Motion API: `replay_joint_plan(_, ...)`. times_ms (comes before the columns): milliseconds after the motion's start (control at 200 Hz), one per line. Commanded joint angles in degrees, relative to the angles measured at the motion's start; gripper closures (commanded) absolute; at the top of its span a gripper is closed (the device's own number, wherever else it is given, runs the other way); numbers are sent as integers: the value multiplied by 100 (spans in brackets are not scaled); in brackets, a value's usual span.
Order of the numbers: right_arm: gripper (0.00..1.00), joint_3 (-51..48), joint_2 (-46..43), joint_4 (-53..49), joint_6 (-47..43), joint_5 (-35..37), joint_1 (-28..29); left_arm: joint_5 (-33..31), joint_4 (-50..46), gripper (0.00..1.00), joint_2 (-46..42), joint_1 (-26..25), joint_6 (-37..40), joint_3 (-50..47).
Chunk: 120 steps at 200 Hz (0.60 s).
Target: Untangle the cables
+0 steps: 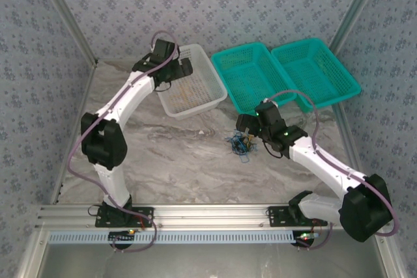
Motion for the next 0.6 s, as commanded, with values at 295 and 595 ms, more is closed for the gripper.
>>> replay_joint_plan(295,0,-179,-17,146,357,-70,-143,159,1469,1,-1190,-939,-61,-1537)
replay_joint_plan(595,0,-347,-147,-125,315,-364,-327,-11,2509,1,-1334,-1827,-280,-2413)
